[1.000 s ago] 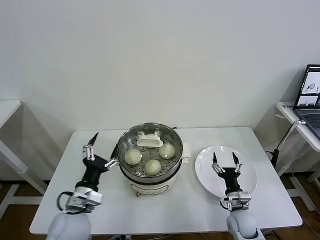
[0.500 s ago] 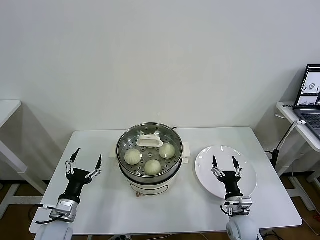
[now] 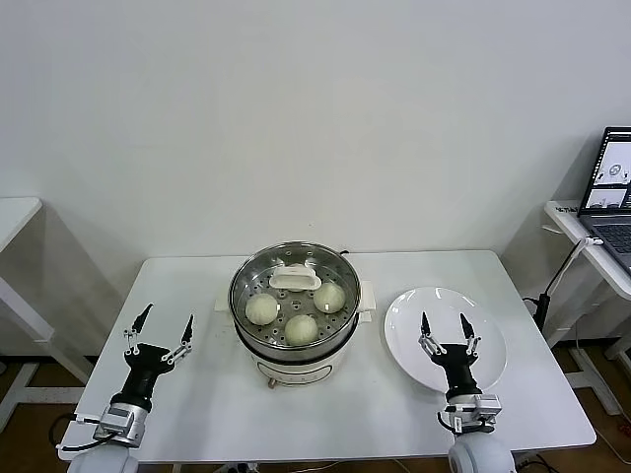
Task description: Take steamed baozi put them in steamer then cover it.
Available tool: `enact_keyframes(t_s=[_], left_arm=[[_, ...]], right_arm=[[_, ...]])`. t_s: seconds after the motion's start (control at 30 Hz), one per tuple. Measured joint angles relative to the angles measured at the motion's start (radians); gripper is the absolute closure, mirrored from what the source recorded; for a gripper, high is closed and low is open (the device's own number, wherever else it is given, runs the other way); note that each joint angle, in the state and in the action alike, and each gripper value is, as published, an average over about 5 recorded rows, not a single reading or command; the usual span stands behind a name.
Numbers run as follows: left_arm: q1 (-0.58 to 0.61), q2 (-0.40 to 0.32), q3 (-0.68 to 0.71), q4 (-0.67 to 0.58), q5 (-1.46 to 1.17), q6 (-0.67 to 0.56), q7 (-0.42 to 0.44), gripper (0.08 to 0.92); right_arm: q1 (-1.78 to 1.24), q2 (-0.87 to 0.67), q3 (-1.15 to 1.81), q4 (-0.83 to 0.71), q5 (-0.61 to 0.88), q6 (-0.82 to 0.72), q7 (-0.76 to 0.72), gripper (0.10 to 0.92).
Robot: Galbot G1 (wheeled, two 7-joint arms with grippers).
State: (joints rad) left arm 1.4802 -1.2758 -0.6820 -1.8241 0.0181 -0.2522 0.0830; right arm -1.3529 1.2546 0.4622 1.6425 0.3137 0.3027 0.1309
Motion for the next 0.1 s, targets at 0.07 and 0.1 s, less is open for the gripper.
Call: enact_keyframes(t_s=[0.07,0.1], left_arm=[[0.000,0.000,-0.002,0.005,-0.003,-0.005,0.000,0.177],[0.000,-0.001,-0.002,0.007,-0.004,-0.006,0.000,0.177]], right_arm=[[-0.001,0.000,0.000,0.001,0.000,0.000,0.000,0.203],[-0.001,0.000,0.000,0.002,0.000,-0.001,0.000,0.203]])
